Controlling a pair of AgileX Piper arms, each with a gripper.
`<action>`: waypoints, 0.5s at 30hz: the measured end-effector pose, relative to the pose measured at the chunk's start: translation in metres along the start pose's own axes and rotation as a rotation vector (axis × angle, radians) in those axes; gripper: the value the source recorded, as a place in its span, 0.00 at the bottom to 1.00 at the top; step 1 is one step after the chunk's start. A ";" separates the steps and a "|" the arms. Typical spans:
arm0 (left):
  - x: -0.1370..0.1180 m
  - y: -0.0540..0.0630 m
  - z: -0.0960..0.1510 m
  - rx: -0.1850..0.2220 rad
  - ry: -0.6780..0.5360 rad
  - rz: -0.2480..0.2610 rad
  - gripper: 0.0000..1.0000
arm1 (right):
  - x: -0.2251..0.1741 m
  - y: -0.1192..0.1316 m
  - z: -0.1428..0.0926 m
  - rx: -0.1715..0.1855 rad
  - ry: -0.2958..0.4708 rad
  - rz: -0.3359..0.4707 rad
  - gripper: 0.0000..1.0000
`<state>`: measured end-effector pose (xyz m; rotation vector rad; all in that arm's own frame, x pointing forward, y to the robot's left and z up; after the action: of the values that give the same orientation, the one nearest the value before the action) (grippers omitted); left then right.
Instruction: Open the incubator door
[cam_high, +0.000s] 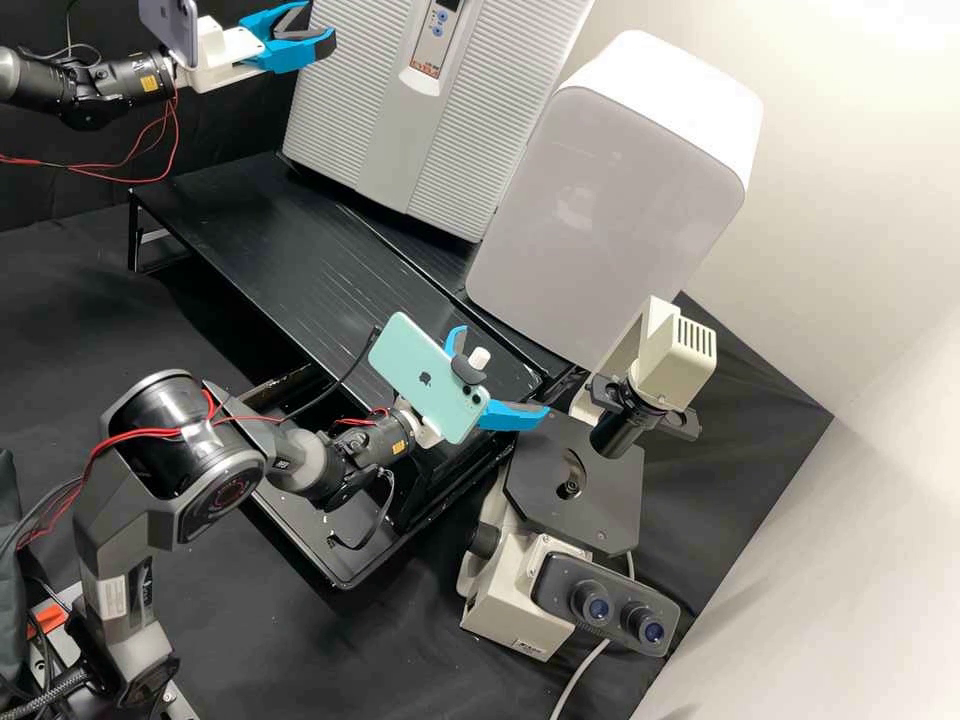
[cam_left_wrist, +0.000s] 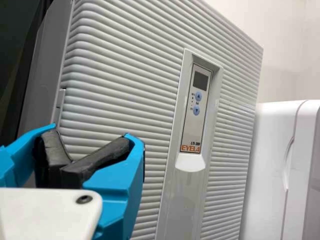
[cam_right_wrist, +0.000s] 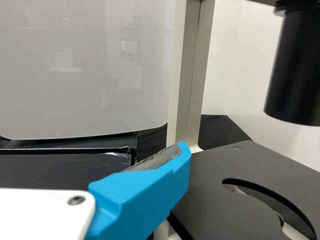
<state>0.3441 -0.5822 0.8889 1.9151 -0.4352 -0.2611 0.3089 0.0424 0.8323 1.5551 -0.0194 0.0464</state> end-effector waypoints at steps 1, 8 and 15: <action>-0.001 -0.001 0.000 -0.001 -0.002 0.001 0.00 | 0.000 0.000 0.000 0.000 0.000 0.000 1.00; -0.002 0.000 0.000 -0.009 0.004 0.006 0.00 | 0.000 0.000 0.000 0.000 0.000 0.000 1.00; -0.004 -0.001 0.001 -0.035 0.009 0.022 0.00 | 0.000 0.000 0.000 0.000 0.000 0.000 1.00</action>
<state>0.3405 -0.5811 0.8876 1.8752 -0.4431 -0.2445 0.3089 0.0424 0.8323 1.5551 -0.0194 0.0464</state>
